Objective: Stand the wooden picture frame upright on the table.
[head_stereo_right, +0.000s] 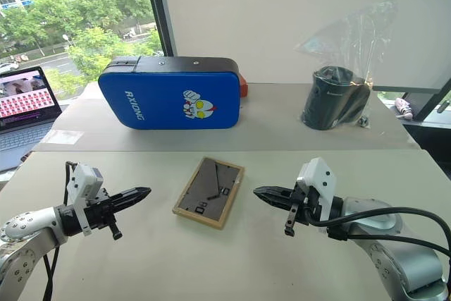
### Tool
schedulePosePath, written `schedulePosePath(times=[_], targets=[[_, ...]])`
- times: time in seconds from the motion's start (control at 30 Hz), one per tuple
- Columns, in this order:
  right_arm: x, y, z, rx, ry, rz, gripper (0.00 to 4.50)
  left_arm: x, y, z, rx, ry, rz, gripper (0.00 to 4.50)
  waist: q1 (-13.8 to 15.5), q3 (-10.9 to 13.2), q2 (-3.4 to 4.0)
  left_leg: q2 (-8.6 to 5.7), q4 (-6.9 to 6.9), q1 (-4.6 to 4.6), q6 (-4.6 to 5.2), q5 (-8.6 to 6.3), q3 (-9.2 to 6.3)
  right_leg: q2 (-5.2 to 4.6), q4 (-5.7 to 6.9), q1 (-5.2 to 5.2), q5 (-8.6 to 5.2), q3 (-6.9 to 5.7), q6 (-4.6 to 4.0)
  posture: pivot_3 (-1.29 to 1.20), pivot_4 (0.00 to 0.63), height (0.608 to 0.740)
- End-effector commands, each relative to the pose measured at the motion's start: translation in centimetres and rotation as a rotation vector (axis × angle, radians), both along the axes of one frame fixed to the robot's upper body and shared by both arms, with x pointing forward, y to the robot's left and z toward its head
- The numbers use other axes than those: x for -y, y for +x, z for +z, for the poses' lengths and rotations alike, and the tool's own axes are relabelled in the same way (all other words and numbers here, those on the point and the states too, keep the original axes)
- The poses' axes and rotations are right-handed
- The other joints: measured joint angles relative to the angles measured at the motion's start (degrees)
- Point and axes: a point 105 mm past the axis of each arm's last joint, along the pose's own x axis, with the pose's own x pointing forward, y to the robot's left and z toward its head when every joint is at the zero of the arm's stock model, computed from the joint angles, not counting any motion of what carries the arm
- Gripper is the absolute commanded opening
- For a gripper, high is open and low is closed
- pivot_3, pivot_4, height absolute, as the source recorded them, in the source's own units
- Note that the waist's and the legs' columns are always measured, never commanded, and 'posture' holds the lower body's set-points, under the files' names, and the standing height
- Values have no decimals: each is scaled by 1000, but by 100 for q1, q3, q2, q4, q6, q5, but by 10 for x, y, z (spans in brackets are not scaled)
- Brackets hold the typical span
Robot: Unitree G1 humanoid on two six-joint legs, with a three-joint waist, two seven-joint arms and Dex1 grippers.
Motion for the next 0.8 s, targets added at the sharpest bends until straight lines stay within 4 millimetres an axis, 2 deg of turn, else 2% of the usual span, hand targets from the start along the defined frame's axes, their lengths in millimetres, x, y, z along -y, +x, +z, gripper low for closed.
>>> schedulePosePath(times=[0.03,0.17,0.27,0.33,0.43,0.5,0.57,0.73,0.8], targets=[[-3,1,-6,1,-58,-15,40,-2,9,3,26,30,19,15,0,0,0,0,0,0,0,0,0,0,0,0,0,0,0,0,150,740],[-6,19,-37,-66,-173,-120,40,-5,37,-19,22,133,90,15,25,-1,-1,0,1,4,-1,1,0,0,2,2,1,-2,-1,0,150,740],[-8,53,-61,-62,-284,-291,40,15,64,-35,73,227,82,15,12,-1,-2,-1,3,4,-4,2,0,0,0,3,6,-1,-4,0,150,740],[-12,62,-67,-37,-345,-328,40,29,73,-42,90,260,45,15,16,0,-2,-1,5,0,-13,8,0,0,-2,0,13,-2,-4,0,150,740],[-19,68,-70,-16,-374,-343,40,40,77,-51,97,292,-2,15,-4,-1,-2,-2,4,-5,-13,8,-2,0,-3,-7,12,-1,-2,0,150,740],[-35,70,-71,-8,-375,-329,40,52,75,-62,91,339,-62,15,-25,-1,-1,-2,3,-7,-1,1,-2,0,-6,-11,9,-2,-2,0,150,740],[-48,69,-70,1,-372,-307,40,59,70,-63,87,349,-102,15,-31,-2,0,-2,2,-7,0,1,-2,0,-4,-13,8,-1,-1,0,150,740],[-78,64,-67,11,-335,-233,40,57,45,-71,40,384,-184,15,-39,-2,2,-1,2,-6,1,0,-2,0,-1,-12,7,-1,0,0,150,740],[-83,61,-68,10,-337,-206,40,53,34,-75,13,386,-192,15,-51,-2,2,-1,2,-4,2,0,-2,0,1,-12,7,-1,0,0,150,740]])
